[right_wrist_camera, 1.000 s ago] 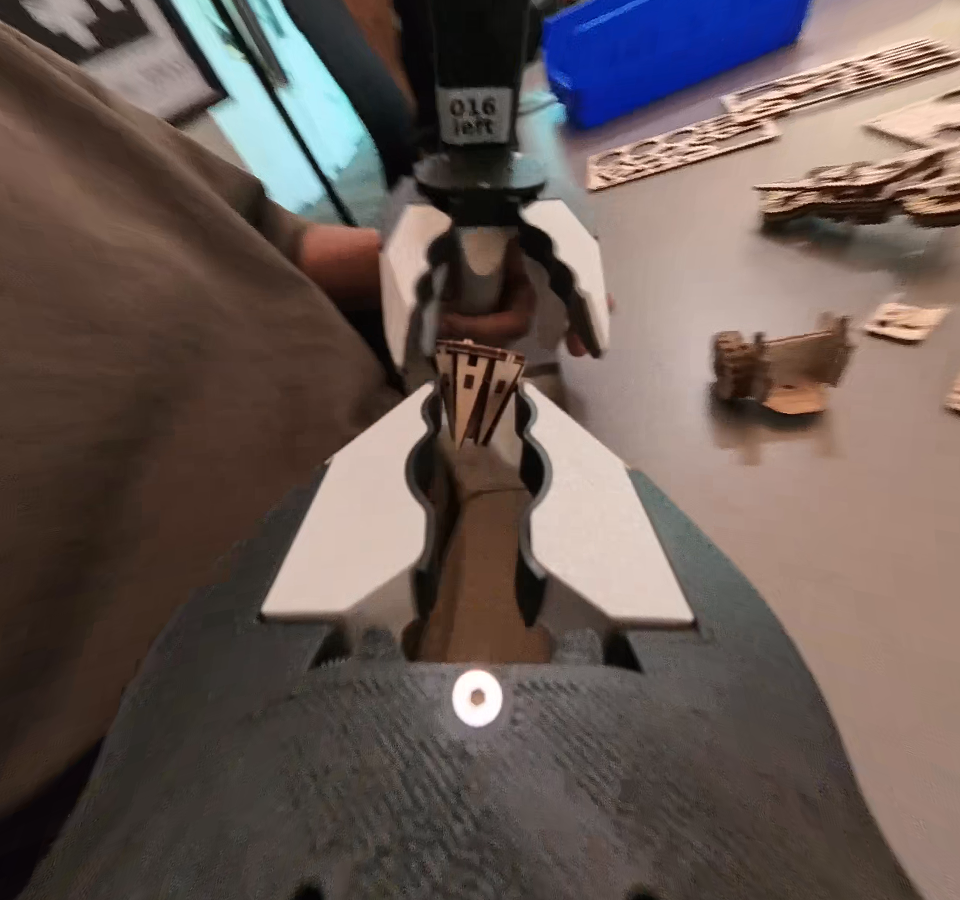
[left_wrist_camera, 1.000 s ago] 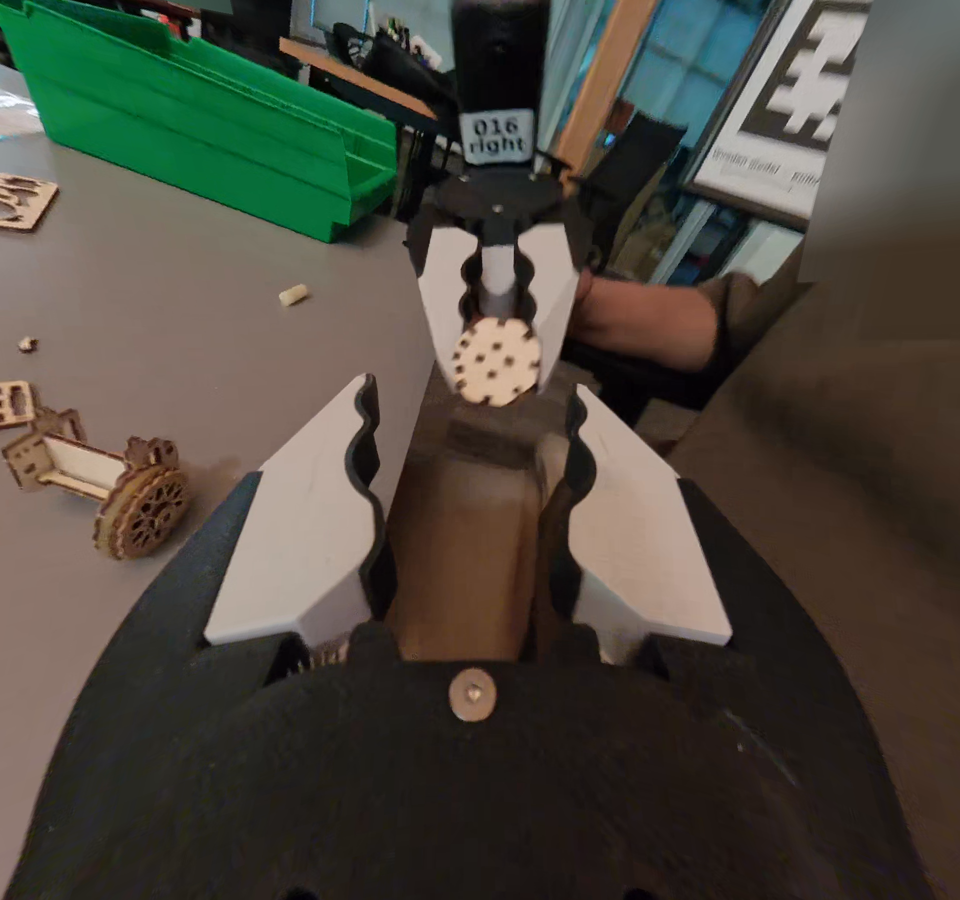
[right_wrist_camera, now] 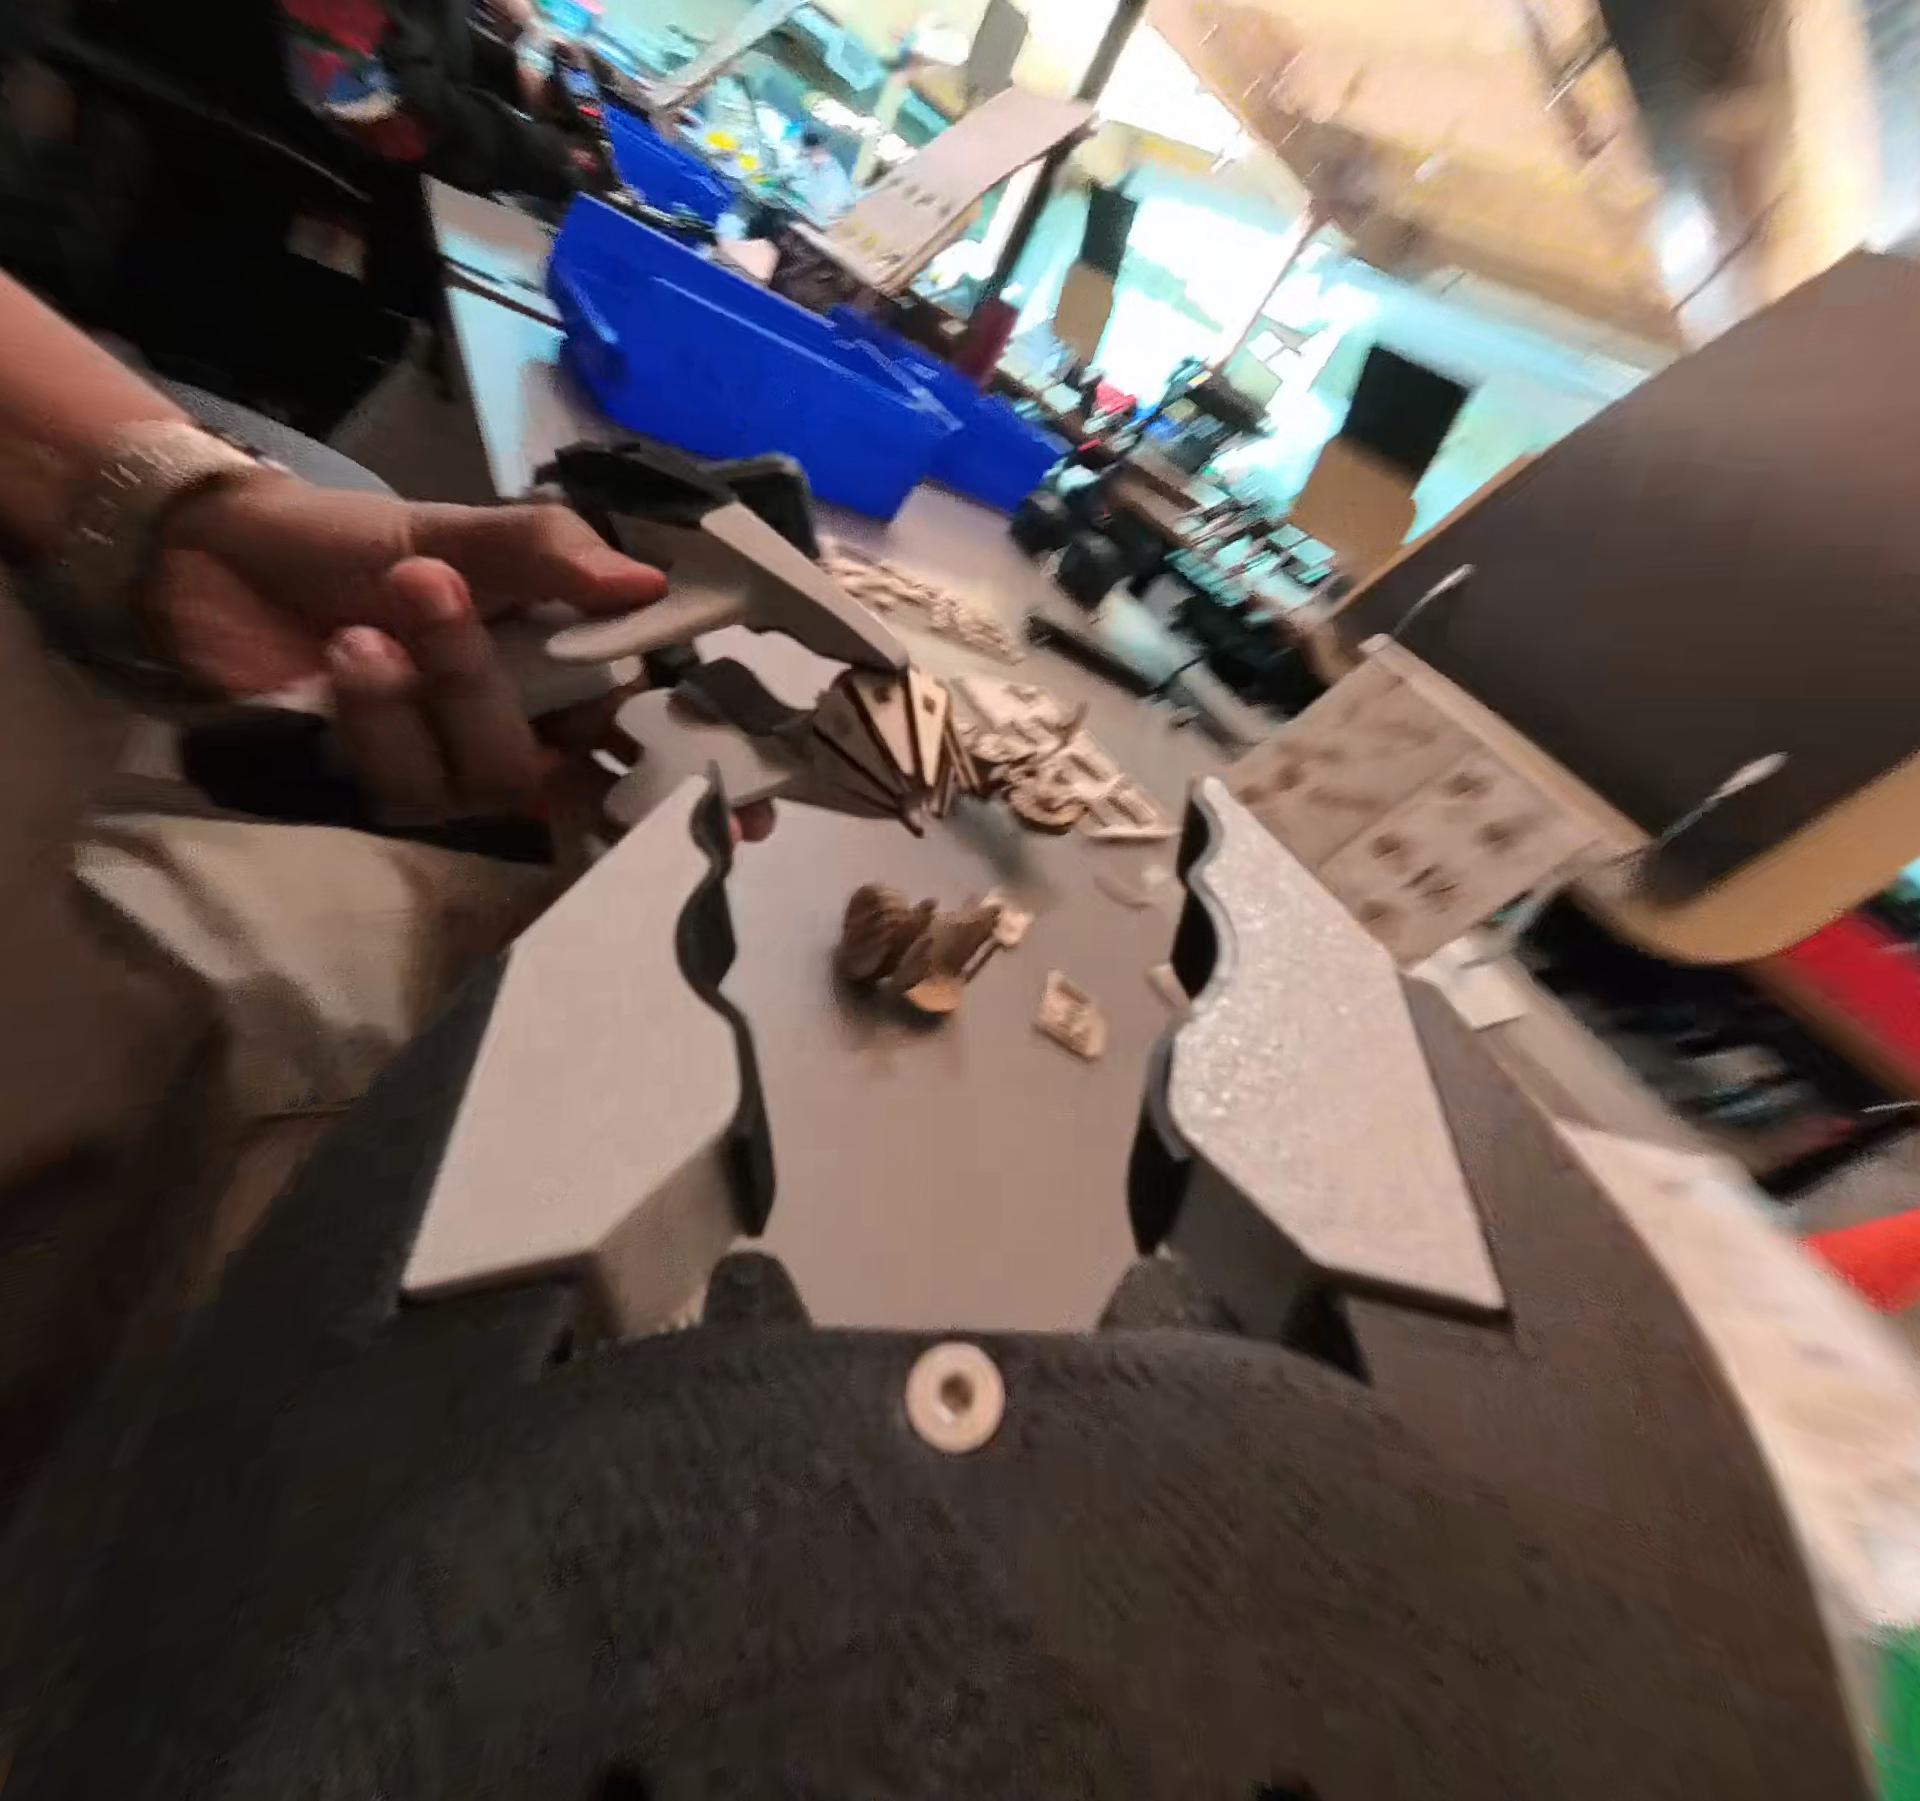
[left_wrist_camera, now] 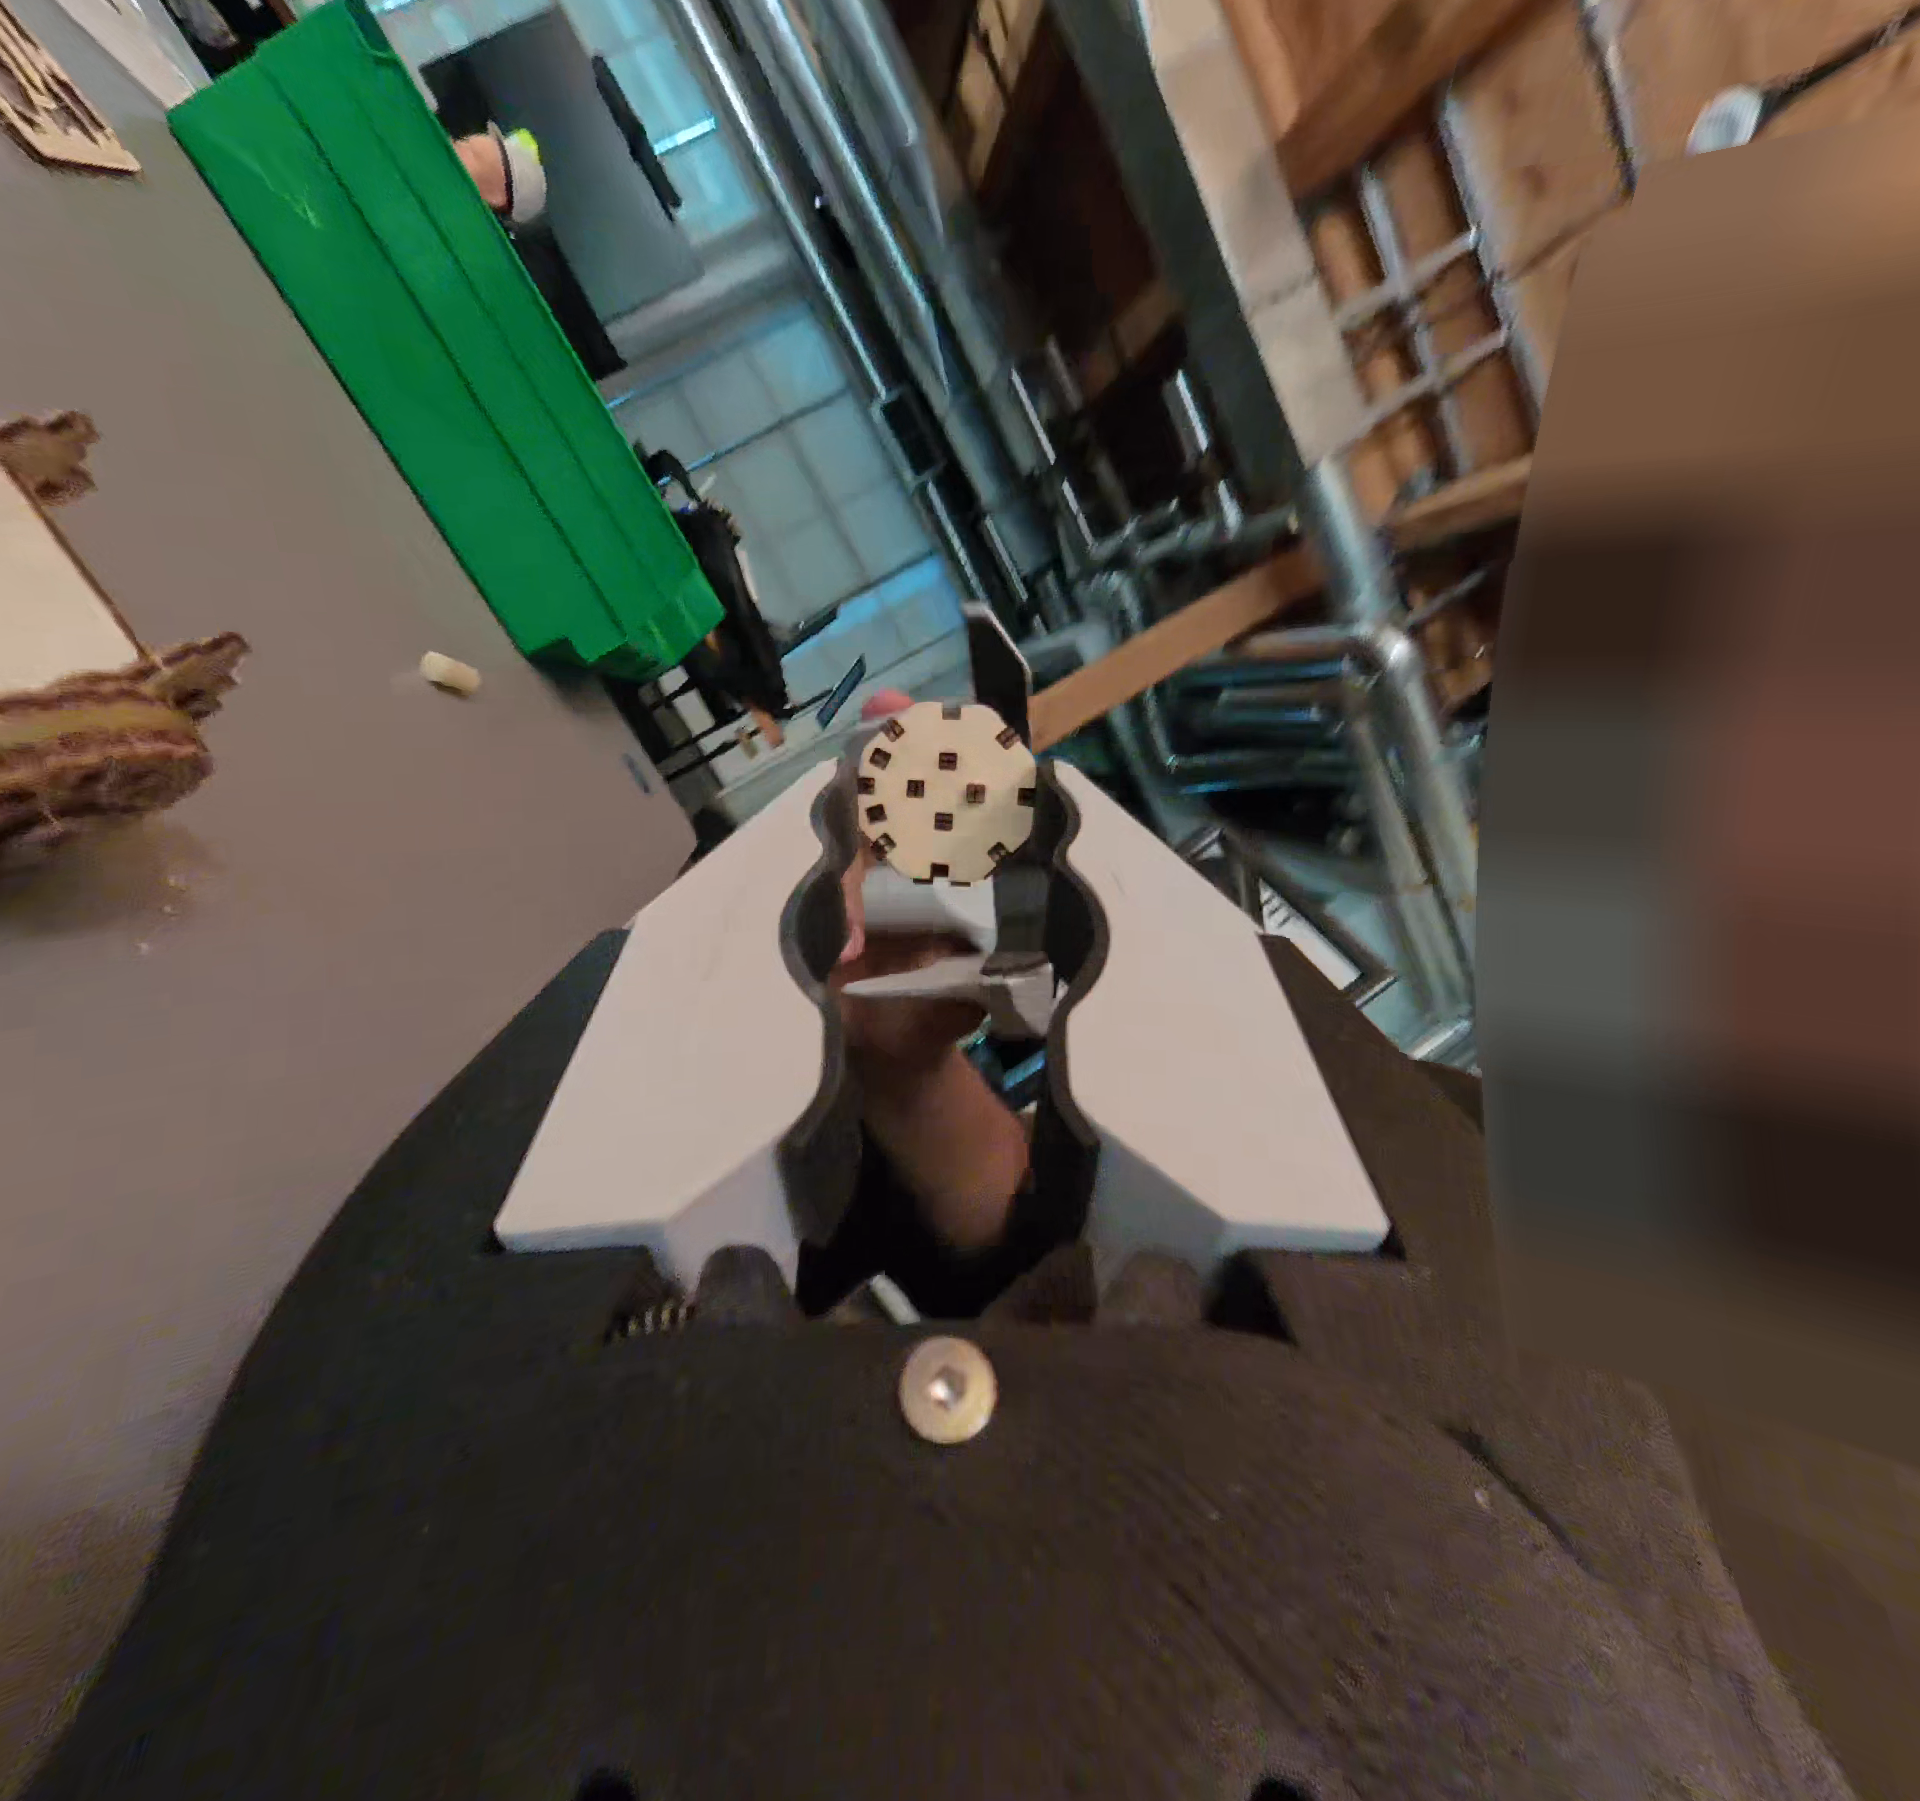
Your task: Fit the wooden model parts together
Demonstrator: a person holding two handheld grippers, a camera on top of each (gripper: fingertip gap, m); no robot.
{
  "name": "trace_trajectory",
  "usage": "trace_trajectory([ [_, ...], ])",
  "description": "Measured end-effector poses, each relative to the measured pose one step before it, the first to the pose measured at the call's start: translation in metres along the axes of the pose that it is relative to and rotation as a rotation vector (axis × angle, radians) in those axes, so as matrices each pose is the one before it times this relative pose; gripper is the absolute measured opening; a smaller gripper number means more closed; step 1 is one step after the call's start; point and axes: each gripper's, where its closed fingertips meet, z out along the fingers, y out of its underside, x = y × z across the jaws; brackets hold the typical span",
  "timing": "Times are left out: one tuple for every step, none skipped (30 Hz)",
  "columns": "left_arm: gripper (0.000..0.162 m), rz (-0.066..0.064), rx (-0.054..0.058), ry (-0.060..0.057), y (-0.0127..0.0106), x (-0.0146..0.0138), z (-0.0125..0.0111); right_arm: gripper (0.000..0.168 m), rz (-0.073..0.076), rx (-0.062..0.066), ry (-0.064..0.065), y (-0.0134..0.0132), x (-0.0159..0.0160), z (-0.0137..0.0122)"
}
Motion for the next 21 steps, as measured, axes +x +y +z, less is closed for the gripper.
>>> trace_trajectory([
  [0.031, -0.0258, 0.0157, 0.0070, 0.00014, 0.00074, 0.00050, 0.075, -0.1017, 0.0121, 0.0518, -0.00416, -0.00259, 0.00010],
  [0.031, -0.0152, -0.0050, 0.0087, 0.00281, 0.00134, 0.00073, 0.063, -0.0949, 0.0135, 0.0433, -0.00417, -0.00290, -0.00028],
  [0.031, -0.0050, -0.0104, 0.0047, 0.00343, 0.00110, 0.00067, 0.055, -0.0647, 0.0124, 0.0094, -0.00302, -0.00561, 0.00039],
  [0.031, -0.0036, -0.0089, 0.0137, 0.00284, 0.00262, 0.00067, 0.054, -0.0190, -0.0151, -0.0246, 0.00129, -0.00745, 0.00173],
  [0.031, -0.0069, -0.0094, 0.0170, 0.00227, 0.00318, 0.00066, 0.055, 0.0249, -0.0405, -0.0294, 0.00528, -0.00519, 0.00270],
  [0.032, -0.0027, -0.0070, 0.0096, 0.00160, 0.00184, 0.00056, 0.056, 0.0437, -0.0328, -0.0228, 0.00441, -0.00173, 0.00210],
  [0.032, 0.0038, -0.0037, -0.0008, 0.00102, 0.00008, -0.00009, 0.058, 0.0424, -0.0132, -0.0120, 0.00164, 0.00120, 0.00081],
  [0.032, 0.0035, -0.0050, -0.0018, 0.00120, -0.00036, -0.00002, 0.056, 0.0328, 0.0010, -0.0189, -0.00016, 0.00039, -0.00008],
  [0.032, -0.0016, -0.0060, 0.0007, 0.00094, -0.00022, 0.00007, 0.049, 0.0232, 0.0049, -0.0251, -0.00078, -0.00139, -0.00062],
  [0.032, -0.0009, 0.0014, -0.0014, -0.00018, -0.00054, -0.00002, 0.042, 0.0168, 0.0069, -0.0136, -0.00094, -0.00050, -0.00093],
  [0.031, -0.0019, 0.0058, 0.0005, -0.00106, -0.00035, -0.00035, 0.035, 0.0113, 0.0050, -0.0061, -0.00025, -0.00015, -0.00089],
  [0.031, -0.0044, -0.0048, -0.0012, 0.00044, -0.00090, -0.00007, 0.031, 0.0073, 0.0006, -0.0015, 0.00065, 0.00043, -0.00059],
  [0.031, -0.0006, -0.0044, -0.0063, 0.00039, -0.00156, 0.00004, 0.030, 0.0049, -0.0015, 0.0051, 0.00072, 0.00124, -0.00029],
  [0.031, 0.0041, 0.0051, -0.0068, -0.00076, -0.00158, -0.00021, 0.030, 0.0016, -0.0013, 0.0079, 0.00058, 0.00155, -0.00025],
  [0.031, -0.0010, 0.0042, -0.0004, -0.00079, -0.00062, 0.00000, 0.030, -0.0012, -0.0021, 0.0059, 0.00046, 0.00119, 0.00016],
  [0.032, -0.0047, 0.0006, 0.0016, -0.00055, -0.00045, 0.00005, 0.030, -0.0032, -0.0013, 0.0033, 0.00012, 0.00046, 0.00021],
  [0.032, -0.0032, 0.0044, 0.0005, -0.00075, -0.00052, -0.00007, 0.030, -0.0061, -0.0016, 0.0050, 0.00022, 0.00030, 0.00038],
  [0.032, -0.0051, 0.0021, 0.0004, -0.00040, -0.00061, -0.00023, 0.029, -0.0094, -0.0031, 0.0007, 0.00057, -0.00056, 0.00030],
  [0.031, -0.0057, 0.0019, -0.0008, -0.00042, -0.00097, -0.00028, 0.027, -0.0090, -0.0043, -0.0012, 0.00093, -0.00073, 0.00025],
  [0.031, -0.0018, -0.0004, -0.0039, -0.00014, -0.00117, -0.00004, 0.027, -0.0089, -0.0037, 0.0037, 0.00083, -0.00005, 0.00029],
  [0.032, 0.0012, 0.0004, -0.0043, -0.00020, -0.00107, 0.00001, 0.027, -0.0092, -0.0030, 0.0029, 0.00076, -0.00011, 0.00021],
])
